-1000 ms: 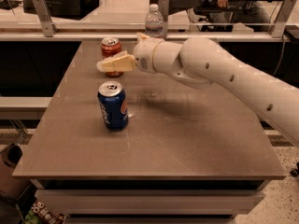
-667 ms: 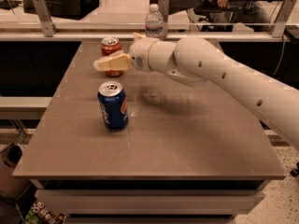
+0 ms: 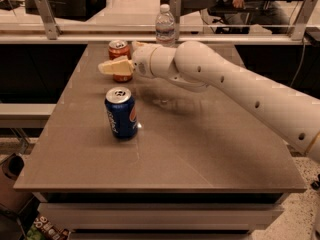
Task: Pick coke can
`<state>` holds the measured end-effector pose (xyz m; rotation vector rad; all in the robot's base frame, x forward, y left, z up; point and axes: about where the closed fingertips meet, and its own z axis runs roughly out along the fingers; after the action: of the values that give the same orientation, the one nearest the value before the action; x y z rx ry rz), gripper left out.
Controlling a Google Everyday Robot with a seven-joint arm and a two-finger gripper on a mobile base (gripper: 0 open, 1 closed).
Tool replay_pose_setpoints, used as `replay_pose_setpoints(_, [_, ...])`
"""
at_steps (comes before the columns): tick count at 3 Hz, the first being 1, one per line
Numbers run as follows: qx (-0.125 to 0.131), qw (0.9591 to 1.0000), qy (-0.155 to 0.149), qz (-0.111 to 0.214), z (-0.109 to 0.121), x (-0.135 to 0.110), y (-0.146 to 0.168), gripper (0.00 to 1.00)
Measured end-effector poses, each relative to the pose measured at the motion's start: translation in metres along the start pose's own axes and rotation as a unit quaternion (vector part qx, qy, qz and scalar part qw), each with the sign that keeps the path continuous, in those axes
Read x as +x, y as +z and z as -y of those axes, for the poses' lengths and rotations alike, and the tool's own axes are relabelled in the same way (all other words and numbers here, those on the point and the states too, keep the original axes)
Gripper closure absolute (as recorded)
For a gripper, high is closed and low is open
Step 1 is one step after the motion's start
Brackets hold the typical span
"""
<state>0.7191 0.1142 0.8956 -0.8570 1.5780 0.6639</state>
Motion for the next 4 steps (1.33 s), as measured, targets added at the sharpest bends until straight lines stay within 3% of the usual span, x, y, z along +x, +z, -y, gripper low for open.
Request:
replay_pose_setpoints(3, [-0.006, 1.0, 0.0, 0.0, -0.0061, -0.0009, 0.0046, 0.88])
replay_pose_setpoints(4, [-0.007, 1.0, 0.0, 0.0, -0.0078, -0.0011, 0.006, 1.0])
